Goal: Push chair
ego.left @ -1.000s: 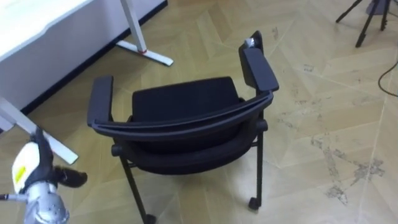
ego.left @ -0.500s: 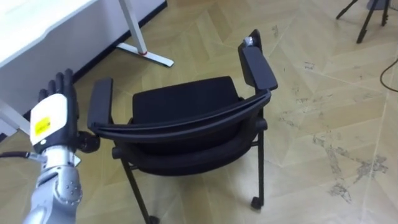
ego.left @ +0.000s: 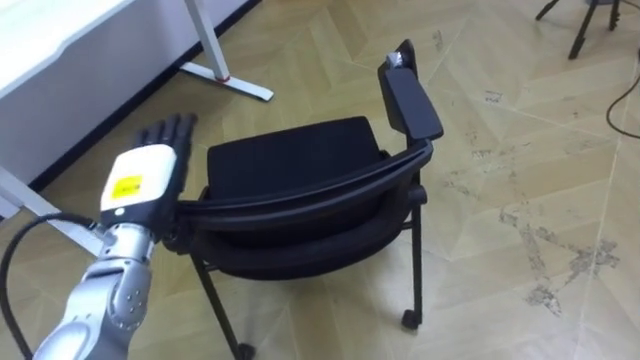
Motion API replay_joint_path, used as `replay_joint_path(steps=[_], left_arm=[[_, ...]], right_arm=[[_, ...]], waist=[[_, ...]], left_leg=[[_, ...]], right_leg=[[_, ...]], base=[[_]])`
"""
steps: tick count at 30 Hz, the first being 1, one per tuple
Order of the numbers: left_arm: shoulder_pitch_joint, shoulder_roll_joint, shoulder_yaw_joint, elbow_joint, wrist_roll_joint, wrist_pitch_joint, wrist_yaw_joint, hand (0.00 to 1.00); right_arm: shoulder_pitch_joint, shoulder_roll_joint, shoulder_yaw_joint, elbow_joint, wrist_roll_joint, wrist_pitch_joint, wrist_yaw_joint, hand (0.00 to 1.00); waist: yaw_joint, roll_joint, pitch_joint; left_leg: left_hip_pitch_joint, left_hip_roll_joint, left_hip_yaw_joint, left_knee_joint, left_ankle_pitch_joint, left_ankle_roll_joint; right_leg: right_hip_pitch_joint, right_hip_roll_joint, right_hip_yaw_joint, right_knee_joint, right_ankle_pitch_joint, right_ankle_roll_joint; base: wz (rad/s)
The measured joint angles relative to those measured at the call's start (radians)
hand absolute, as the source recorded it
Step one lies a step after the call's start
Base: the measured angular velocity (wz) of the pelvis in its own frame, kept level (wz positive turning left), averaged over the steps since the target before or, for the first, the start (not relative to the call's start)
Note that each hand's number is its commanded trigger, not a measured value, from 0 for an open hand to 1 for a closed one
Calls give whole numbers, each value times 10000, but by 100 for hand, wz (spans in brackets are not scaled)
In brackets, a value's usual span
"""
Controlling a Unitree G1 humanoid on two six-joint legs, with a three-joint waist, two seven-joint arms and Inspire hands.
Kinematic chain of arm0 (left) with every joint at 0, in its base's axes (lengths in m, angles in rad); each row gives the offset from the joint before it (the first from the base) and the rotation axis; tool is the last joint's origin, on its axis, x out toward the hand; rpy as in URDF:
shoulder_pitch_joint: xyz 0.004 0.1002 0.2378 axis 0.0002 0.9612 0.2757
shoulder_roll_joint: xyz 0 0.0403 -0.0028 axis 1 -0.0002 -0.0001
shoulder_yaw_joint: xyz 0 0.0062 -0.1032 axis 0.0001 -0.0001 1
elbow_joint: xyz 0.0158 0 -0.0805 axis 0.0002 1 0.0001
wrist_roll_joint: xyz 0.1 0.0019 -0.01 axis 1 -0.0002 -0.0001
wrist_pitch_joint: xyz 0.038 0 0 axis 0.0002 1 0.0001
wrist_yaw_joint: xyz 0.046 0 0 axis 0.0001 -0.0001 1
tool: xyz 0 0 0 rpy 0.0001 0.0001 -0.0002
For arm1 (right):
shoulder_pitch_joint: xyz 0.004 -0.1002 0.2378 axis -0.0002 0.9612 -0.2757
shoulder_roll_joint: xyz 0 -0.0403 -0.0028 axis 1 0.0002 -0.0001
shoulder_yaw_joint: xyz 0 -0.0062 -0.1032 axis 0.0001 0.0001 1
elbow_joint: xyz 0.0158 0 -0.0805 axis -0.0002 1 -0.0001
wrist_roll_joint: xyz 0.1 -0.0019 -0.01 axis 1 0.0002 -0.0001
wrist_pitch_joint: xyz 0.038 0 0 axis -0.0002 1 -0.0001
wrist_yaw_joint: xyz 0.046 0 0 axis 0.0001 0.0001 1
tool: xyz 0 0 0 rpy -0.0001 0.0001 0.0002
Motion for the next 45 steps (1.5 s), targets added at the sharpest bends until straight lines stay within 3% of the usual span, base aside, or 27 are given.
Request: replay_joint_path(steps=[3, 7, 15, 22, 26, 30, 32, 35, 40, 45], left_arm=[[0, 34, -3, -166, 65, -5, -235, 0], [0, 292, -5, -257, 65, -43, -355, 0], [-13, 318, -3, -527, 59, -61, -967, 0], [-16, 282, -128, -438, -72, -12, -1538, 0], [-30, -227, -99, 652, -73, -7, -1478, 0], [-251, -281, -85, 1387, -253, -104, -1423, 0], [-518, -525, -53, 2056, -248, -78, -1384, 0], [-805, -663, -17, 2622, -245, -29, -1386, 0], [-817, -919, 332, 3013, -219, -26, -1367, 0], [-831, -993, 378, 3282, -211, -26, -1198, 0]], right_arm=[[-15, -30, 31, -4, -11, -31, -1, 0], [-39, -33, 35, -22, -36, -120, -25, 0], [-53, -103, 21, -10, -19, -245, 47, 0], [-12, -102, 36, -9, 153, -246, -8, 0], [17, -102, -73, -23, 82, -231, -231, 0], [92, -126, -91, -158, 3, -134, -247, 0], [74, -119, -123, -152, 17, -97, -314, 0], [17, -128, -214, -154, -57, -67, -335, 0], [45, -124, -279, -199, -341, 343, -504, 0], [149, -118, -315, -389, -444, 366, -774, 0]], waist=[[-58, 32, 14], [-147, 27, 49], [-195, 147, 125], [-340, 67, 178], [-395, 121, 134], [-384, 124, 73], [-403, 90, 53], [-415, 4, 3], [-390, -189, -114], [-404, -253, -151]], left_leg=[[-5, 0, -19, 7, 1, 0], [-13, 0, -15, 11, 1, 0], [-28, -3, -15, 14, 1, 0], [-36, -9, -27, -1, 1, 0], [11, -10, -27, 1, 1, 0], [210, -9, 29, -19, 1, 0], [381, -10, 111, -47, 1, 0], [504, -10, 238, -42, 1, 0], [692, -10, 473, -38, 1, 1], [875, -10, 573, -50, 1, 0]], right_leg=[[2, 0, -16, 2, 0, 0], [-9, 0, -10, 3, 0, 0], [-12, -3, -6, -31, -1, 1], [-6, -2, -1, -104, 0, 0], [-12, 11, 122, -100, 1, -2], [80, 11, 162, -92, 1, -2], [234, 11, 166, -99, -1, 1], [278, 11, 282, -138, -19, 16], [374, 17, 558, -85, -18, 23], [454, 30, 678, -73, 9, 33]], base=[[2], [0], [0], [0], [-8], [-6], [0], [-9], [-14], [-8]])
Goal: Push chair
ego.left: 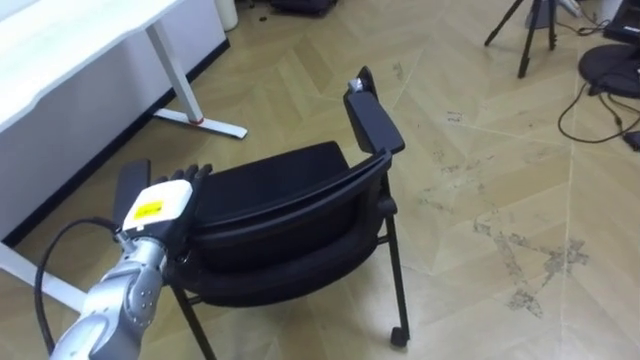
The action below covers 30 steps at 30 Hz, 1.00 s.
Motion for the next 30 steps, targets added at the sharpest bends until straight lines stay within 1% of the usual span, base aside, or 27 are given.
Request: replay_joint_path(steps=[3, 4, 5, 6, 7, 12, 18, 20, 23, 30], left_arm=[[15, -23, 23, 38, -1, 0, 118, 0], [37, -32, 30, 36, -1, 0, 161, 8], [63, -30, 37, 36, -1, 0, 201, 36], [73, -30, 38, 36, -1, 0, 222, 54], [76, -31, 38, 37, -1, -1, 252, 100], [104, -15, 34, 20, 32, -23, 282, 100], [162, 92, -104, -5, 505, -77, 282, 100], [167, 265, -312, -5, 572, -101, 282, 100], [136, 378, -380, -6, 595, -210, 291, 100], [163, 365, -422, -17, 595, -236, 636, 100]], right_arm=[[7, 1, -58, -88, -44, 181, -55, 0], [8, 1, -78, -88, -97, 195, -56, 0], [7, 2, -88, -96, -191, 195, -58, 0], [6, 6, -85, -99, -226, 195, -55, 0], [4, 14, -86, -100, -289, 196, -55, 0], [0, 20, -99, -101, -344, 192, -88, 0], [-23, 23, -102, -112, -343, 177, -296, 0], [-25, 24, -100, -112, -345, 176, -318, 0], [-30, 24, -100, -112, -345, 174, -338, 0], [-36, 26, -86, -110, -343, 170, -430, 0]], waist=[[7, -19, 2], [14, -22, 1], [20, -22, 1], [22, -22, 1], [21, -27, 4], [5, -32, 8], [2, -37, 12], [2, -40, 14], [-3, -49, 20], [9, -77, 35]], left_leg=[[50, 0, 82, -12, 0, 0], [74, 0, 119, -26, 0, 0], [78, 0, 132, -27, 0, 0], [78, -1, 134, -28, 0, 0], [73, 0, 135, -31, 0, 0], [59, 2, 134, -32, 0, 0], [72, 3, 132, -30, 0, 0], [55, 4, 129, -29, 0, 0], [47, 5, 126, -29, 0, 0], [-5, 5, 127, -28, -1, 0]], right_leg=[[-13, 0, 48, 7, 0, 2], [-17, 2, 82, 10, 0, 3], [-16, 1, 117, 13, 1, 6], [-15, 3, 125, 10, 3, 8], [-16, 4, 128, 8, 6, 12], [-7, 4, 129, 0, 8, 12], [-3, 3, 125, -1, 7, 12], [-1, 4, 121, -5, 7, 13], [-1, 3, 114, -20, 7, 15], [-12, 3, 101, -45, 12, 20]], base=[[-6], [-8], [-8], [-4], [0], [0], [0], [0], [0], [0]])
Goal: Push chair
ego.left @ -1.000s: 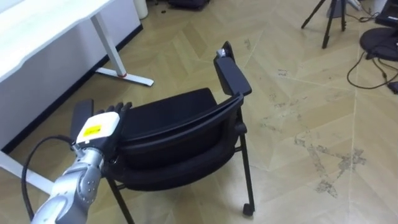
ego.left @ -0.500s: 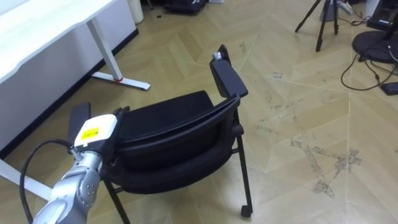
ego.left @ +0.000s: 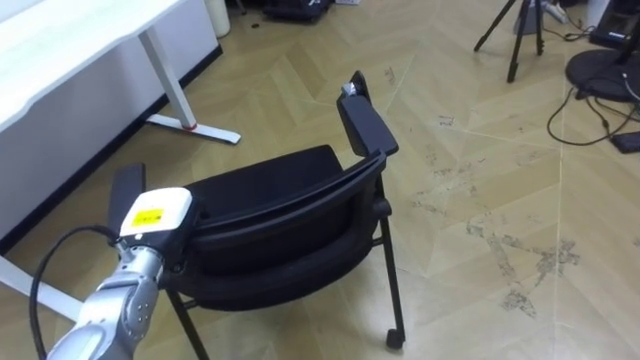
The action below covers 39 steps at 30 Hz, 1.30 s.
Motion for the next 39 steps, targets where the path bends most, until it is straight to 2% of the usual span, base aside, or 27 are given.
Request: replay_joint_path(steps=[13, 21, 24, 26, 30, 34, 35, 37, 39], left_arm=[[14, 79, -156, -439, -6, 40, 69, 100], [592, 143, -360, -1770, -3, 503, -129, 100], [843, 206, -360, -2353, 106, 613, -165, 100], [821, 211, -336, -2517, 312, 581, -198, 100], [821, 295, -337, -2666, 363, 538, -255, 100], [835, 616, -329, -3390, 363, 610, -639, 100], [847, 662, -331, -3518, 392, 590, -728, 100], [846, 763, -355, -3695, 446, 551, -839, 100], [845, 837, -371, -3728, 446, 428, -839, 100]], right_arm=[[5, -2, 128, 6, -36, 1, -106, 0], [-17, -1, 342, -101, 261, -114, -79, 0], [-134, -8, 362, -415, -208, -220, -146, 0], [-323, -12, 364, -440, -825, -413, -251, 0], [-433, -84, 401, -1226, -2089, -439, -507, 0], [-735, -465, 442, -2363, -3756, -575, -816, 0], [-823, -618, 466, -2445, -4104, -734, -951, 0], [-839, -924, 772, -3042, -4775, -730, -1112, 0], [-928, -1136, 938, -3630, -5320, -781, -1204, 0]], waist=[[-29, 17, 8], [-18, 28, 19], [12, -18, 50], [19, -142, 125], [36, -230, 150], [187, -383, 191], [248, -461, 172], [297, -532, 112], [326, -586, 111]], left_leg=[[-263, -2, -233, 38, -1, 1], [-430, -3, -386, 39, 0, 0], [-566, -3, -425, 58, 0, 0], [-579, -2, -531, 55, 0, 0], [-650, -2, -567, 62, 0, 0], [-973, -2, -587, 176, 0, 0], [-973, -2, -610, 210, 0, 0], [-1066, 1, -718, 295, 0, 0], [-1055, 3, -820, 290, 0, 0]], right_leg=[[-113, -15, -239, -19, 1, -3], [-107, -20, -432, -67, 8, -16], [-202, -28, -481, -25, -5, -30], [-238, -38, -660, -27, -10, -38], [-235, -41, -716, -28, -12, -38], [-487, -49, -714, 20, 1, -51], [-473, -48, -721, 22, 1, -52], [-486, -48, -778, 27, 2, -53], [-456, -46, -859, 31, 4, -56]], base=[[5], [7], [5], [16], [4], [0], [0], [8], [9]])
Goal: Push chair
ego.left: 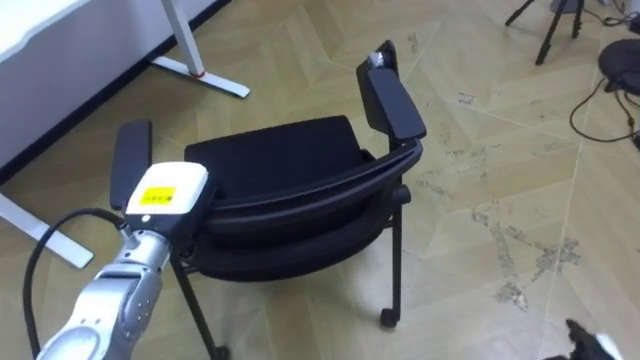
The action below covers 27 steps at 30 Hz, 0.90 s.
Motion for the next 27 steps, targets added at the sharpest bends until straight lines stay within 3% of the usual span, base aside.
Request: replay_joint_path(steps=[5, 10, 15, 17, 18, 19, 20, 21, 22, 23, 26, 27], left_arm=[[25, -14, -30, -301, 84, 1, -303, 100], [21, 55, -147, -453, 118, -214, -387, 100], [-74, 95, -139, -544, 121, -612, -404, 100], [-90, 149, -144, -586, 121, -837, -397, 100], [-91, 150, -152, -582, 121, -880, -395, 100], [-89, 171, -220, -566, 122, -905, -393, 100], [-77, 363, -310, -577, 121, -923, -351, 100], [-69, 479, -276, -615, 120, -970, -319, 100], [-58, 702, 15, -614, 118, -1136, -277, 100], [-114, 792, 67, -456, 67, -1147, -277, 100], [-158, 806, -1, -516, -16, -1114, -295, 100], [-182, 807, -45, -566, -12, -1070, -295, 100]], right_arm=[[-103, -244, 237, -2399, -2620, 31, 12, 0], [-157, -616, 953, -4189, -3769, -38, 46, 0], [-145, -635, 1112, -5699, -4775, -389, 64, 0], [-148, -928, 1440, -6337, -4884, -533, 58, 0], [-148, -1020, 1518, -6438, -4885, -610, 59, 0], [-159, -1080, 1626, -6523, -4885, -764, 53, 0], [-164, -1062, 1820, -6545, -4890, -854, 52, 0], [-168, -1030, 1910, -6592, -4895, -916, 55, 0], [-173, -1097, 2058, -6803, -4948, -1062, 49, 0], [-169, -1168, 2193, -6925, -4956, -1073, 61, 0], [-255, -1233, 2267, -7362, -4953, -948, 119, 0], [-285, -1234, 2277, -7463, -4953, -952, 152, 0]], waist=[[268, -22, -15], [528, -77, -7], [914, -123, 14], [1026, -153, 25], [1034, -146, 30], [1089, -94, 40], [1183, -90, 53], [1281, -80, 81], [1323, -244, 98], [1118, -202, 86], [1036, -189, 88], [1038, -187, 87]], left_leg=[[29, 3, 7, -22, 0, 0], [179, 7, 9, -144, 0, 0], [194, 12, -52, -255, 1, 0], [224, 15, -138, -276, 4, 3], [262, 28, -208, -297, 8, 6], [421, 136, -582, -413, 40, 41], [539, 408, -1280, -445, 66, 53], [527, 494, -1576, -430, 63, 48], [346, 593, -1742, -268, -19, -82], [153, 623, -1431, -210, -25, -245], [178, 622, -482, -425, 54, -269], [185, 619, -456, -471, 54, -270]], right_leg=[[-7, 1, -58, -4, 0, 0], [81, 7, -61, 3, -1, 1], [-7, 20, -42, 4, -1, 1], [-2, 27, -96, 47, -1, 1], [-28, 37, -107, 154, -6, 5], [-331, 111, -171, 815, -51, -32], [-878, 318, -32, 1539, -351, -385], [-1090, 596, 301, 1234, -331, -549], [-1336, 875, 579, 430, 450, -854], [-1245, 881, 189, 547, 637, -830], [-1253, 907, 325, 481, 614, -801], [-1278, 919, 296, 481, 611, -797]], base=[[-3], [-3], [-2], [2], [0], [-11], [-24], [-28], [18], [39], [22], [0]])
